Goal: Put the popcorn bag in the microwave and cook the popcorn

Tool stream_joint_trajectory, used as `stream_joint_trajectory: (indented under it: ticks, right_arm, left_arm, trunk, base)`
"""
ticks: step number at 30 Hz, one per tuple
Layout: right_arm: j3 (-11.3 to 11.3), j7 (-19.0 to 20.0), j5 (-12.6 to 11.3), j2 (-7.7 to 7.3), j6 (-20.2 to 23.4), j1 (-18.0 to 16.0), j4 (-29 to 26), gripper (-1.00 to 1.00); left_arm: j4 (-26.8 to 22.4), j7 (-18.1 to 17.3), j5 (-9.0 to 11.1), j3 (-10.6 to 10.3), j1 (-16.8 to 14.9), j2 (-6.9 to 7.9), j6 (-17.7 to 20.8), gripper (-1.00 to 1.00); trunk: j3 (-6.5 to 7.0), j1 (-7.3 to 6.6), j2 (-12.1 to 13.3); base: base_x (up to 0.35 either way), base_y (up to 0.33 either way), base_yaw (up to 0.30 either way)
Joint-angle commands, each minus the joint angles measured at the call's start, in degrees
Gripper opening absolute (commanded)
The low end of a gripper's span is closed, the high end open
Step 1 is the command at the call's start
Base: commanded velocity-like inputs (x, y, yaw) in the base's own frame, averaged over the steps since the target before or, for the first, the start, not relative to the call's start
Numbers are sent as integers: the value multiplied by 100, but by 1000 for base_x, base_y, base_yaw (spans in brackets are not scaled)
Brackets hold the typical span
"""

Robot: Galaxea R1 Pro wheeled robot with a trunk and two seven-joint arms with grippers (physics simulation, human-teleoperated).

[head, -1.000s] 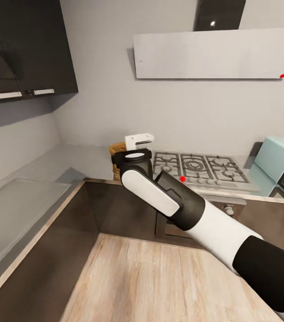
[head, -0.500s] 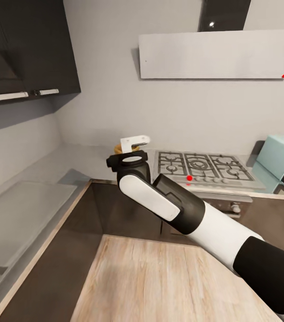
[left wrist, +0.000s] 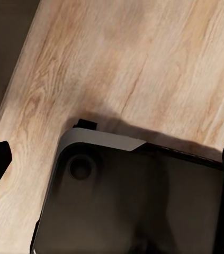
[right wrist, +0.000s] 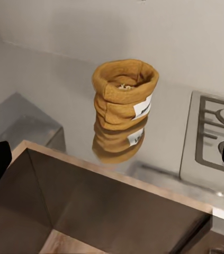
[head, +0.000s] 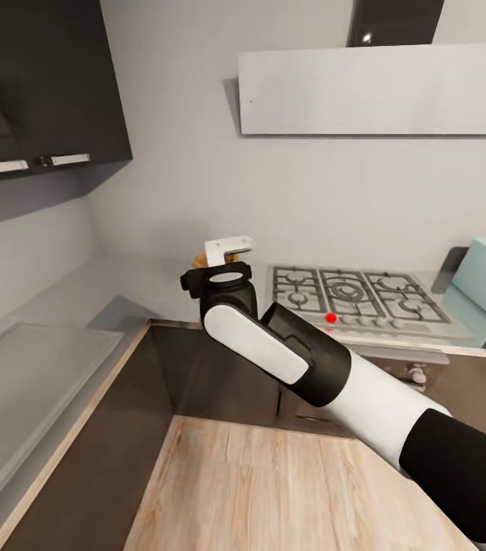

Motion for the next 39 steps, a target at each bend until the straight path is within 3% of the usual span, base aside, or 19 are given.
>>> stream_joint_trajectory:
  ticks: [1, 18, 29, 39]
  right_arm:
    - [4, -49, -36, 1, 48, -9, -4, 100]
    - [18, -60, -36, 1, 53, -6, -7, 100]
    - [22, -66, -36, 1, 65, -15, -6, 100]
    - [21, -66, -36, 1, 74, -15, -4, 100]
  left_arm:
    - [2, -8, 4, 25, -4, -2, -17, 100]
    - [2, -8, 0, 22, -4, -3, -17, 100]
    - [2, -8, 1, 30, -4, -2, -17, 100]
    - [2, -8, -4, 22, 4, -10, -17, 100]
  trunk:
    - [-12, 7, -11]
    - [-12, 7, -11]
    - [-12, 7, -11]
    - [-12, 7, -11]
  base:
    - [343, 0, 0]
    - [344, 3, 0]
    - [345, 137, 0]
    - [142, 26, 0]
